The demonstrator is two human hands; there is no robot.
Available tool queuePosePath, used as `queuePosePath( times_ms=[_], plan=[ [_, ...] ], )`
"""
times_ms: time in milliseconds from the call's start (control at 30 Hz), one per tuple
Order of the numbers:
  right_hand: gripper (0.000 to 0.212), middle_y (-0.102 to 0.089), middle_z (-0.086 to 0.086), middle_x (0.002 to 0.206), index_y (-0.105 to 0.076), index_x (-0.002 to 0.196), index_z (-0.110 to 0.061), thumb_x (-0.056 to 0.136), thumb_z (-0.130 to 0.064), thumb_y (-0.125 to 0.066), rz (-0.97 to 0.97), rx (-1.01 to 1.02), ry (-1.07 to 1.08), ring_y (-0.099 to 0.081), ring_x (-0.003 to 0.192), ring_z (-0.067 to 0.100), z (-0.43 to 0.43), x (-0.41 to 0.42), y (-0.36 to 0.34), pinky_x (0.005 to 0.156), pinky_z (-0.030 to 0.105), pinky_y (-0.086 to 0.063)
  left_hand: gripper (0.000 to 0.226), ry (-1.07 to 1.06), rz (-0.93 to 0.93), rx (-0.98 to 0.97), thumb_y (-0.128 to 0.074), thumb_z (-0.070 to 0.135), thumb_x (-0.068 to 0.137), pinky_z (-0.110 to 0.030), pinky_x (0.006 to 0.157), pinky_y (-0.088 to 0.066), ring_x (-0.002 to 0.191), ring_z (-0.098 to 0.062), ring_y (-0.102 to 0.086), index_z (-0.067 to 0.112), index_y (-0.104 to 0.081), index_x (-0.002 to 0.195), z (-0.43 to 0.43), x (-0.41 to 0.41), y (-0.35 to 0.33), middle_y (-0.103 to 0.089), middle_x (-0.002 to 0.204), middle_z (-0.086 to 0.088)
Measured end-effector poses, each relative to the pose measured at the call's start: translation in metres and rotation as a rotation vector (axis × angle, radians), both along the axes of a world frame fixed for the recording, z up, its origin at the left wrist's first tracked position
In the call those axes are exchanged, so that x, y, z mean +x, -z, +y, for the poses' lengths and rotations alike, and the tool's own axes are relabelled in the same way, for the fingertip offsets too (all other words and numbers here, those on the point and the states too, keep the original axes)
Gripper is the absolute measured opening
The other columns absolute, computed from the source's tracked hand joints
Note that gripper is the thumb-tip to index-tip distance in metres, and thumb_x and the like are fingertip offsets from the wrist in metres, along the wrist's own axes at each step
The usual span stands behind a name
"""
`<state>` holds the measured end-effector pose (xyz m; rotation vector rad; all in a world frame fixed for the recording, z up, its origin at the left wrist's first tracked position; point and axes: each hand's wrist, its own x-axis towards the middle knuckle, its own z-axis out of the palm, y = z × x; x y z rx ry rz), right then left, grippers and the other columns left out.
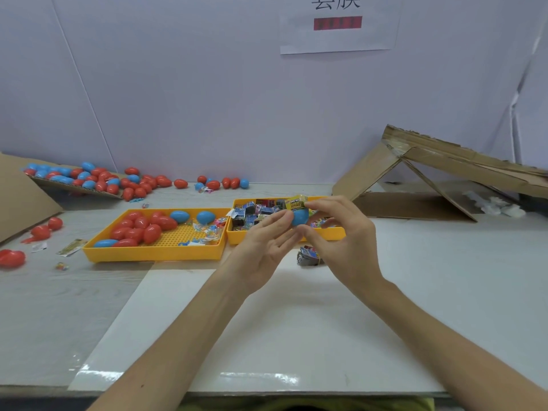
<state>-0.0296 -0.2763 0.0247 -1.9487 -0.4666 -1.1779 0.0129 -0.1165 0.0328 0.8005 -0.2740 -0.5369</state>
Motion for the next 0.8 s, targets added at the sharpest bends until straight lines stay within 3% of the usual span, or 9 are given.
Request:
queuePosePath(
  times_ms=[333,367,433,500,533,633,733,800],
  plan=[
    [0.022,-0.071,0.005,0.102,-0.076,0.1,-0.004,0.08,-0.008,-0.084,-0.014,-0.023,0.028,-0.068,0.094,0.017,-0.001,0.0,0.001,0.076,0.029,-0.057,0.043,0.004,0.014,0.002,-0.071,0.013,0.084,-0.026,0.084,-0.06,0.104,-0.021,-0.072,0.0,-0.059,0.123,0.001,-0.002,-0.001,-0.073,0.111,-0.013],
    [0.025,-0.071,0.004,0.103,-0.075,0.104,-0.007,0.081,-0.012,-0.083,0.027,0.026,-0.009,-0.069,0.093,0.017,0.0,0.0,0.001,0.076,0.029,-0.057,0.043,-0.004,0.01,0.002,-0.071,0.012,0.083,-0.026,0.083,-0.06,0.104,-0.021,-0.072,0.0,-0.059,0.122,0.0,-0.002,-0.001,-0.073,0.11,-0.013],
    [0.036,-0.07,0.0,0.105,-0.069,0.116,-0.016,0.082,-0.023,-0.08,0.254,0.338,-0.207,-0.07,0.094,0.015,0.003,0.0,-0.004,0.076,0.029,-0.058,0.044,-0.037,-0.009,0.012,-0.071,0.01,0.081,-0.026,0.084,-0.06,0.103,-0.022,-0.073,-0.001,-0.057,0.122,-0.001,-0.003,-0.002,-0.072,0.11,-0.014],
    [0.049,-0.07,0.001,0.107,-0.063,0.123,-0.017,0.082,-0.036,-0.08,0.538,0.663,-0.408,-0.07,0.097,0.017,0.0,0.001,-0.008,0.081,0.036,-0.058,0.04,-0.086,-0.041,0.028,-0.072,0.007,0.077,-0.028,0.085,-0.06,0.101,-0.023,-0.073,-0.001,-0.058,0.114,-0.003,-0.002,-0.002,-0.071,0.109,-0.015],
    [0.051,-0.07,0.002,0.106,-0.064,0.122,-0.014,0.081,-0.041,-0.078,0.651,0.727,-0.463,-0.069,0.098,0.02,-0.003,0.004,-0.009,0.085,0.041,-0.058,0.036,-0.112,-0.064,0.035,-0.073,0.006,0.075,-0.028,0.086,-0.06,0.099,-0.023,-0.073,0.0,-0.059,0.108,-0.003,-0.002,-0.002,-0.07,0.107,-0.016],
    [0.037,-0.069,0.0,0.092,-0.073,0.104,-0.019,0.079,-0.045,-0.079,0.781,0.718,-0.529,-0.065,0.083,0.017,-0.005,0.005,-0.007,0.071,0.033,-0.054,0.033,-0.194,-0.154,0.09,-0.076,0.007,0.07,-0.028,0.085,-0.06,0.094,-0.023,-0.073,0.002,-0.062,0.1,-0.005,-0.002,-0.002,-0.072,0.1,-0.014],
    [0.029,-0.07,-0.005,0.08,-0.077,0.087,-0.03,0.066,-0.046,-0.087,0.727,0.715,-0.521,-0.065,0.068,0.011,0.001,0.005,-0.006,0.062,0.028,-0.052,0.031,-0.275,-0.289,0.157,-0.079,0.011,0.068,-0.028,0.083,-0.06,0.091,-0.022,-0.073,0.003,-0.066,0.095,-0.007,-0.003,-0.001,-0.075,0.092,-0.01],
    [0.03,-0.072,-0.004,0.083,-0.078,0.085,-0.03,0.061,-0.047,-0.084,0.674,0.708,-0.504,-0.068,0.071,0.013,0.003,0.004,-0.005,0.063,0.028,-0.054,0.032,-0.317,-0.351,0.197,-0.081,0.013,0.067,-0.03,0.083,-0.06,0.09,-0.022,-0.074,0.004,-0.068,0.095,-0.006,-0.004,-0.001,-0.076,0.092,-0.008]
  ],
)
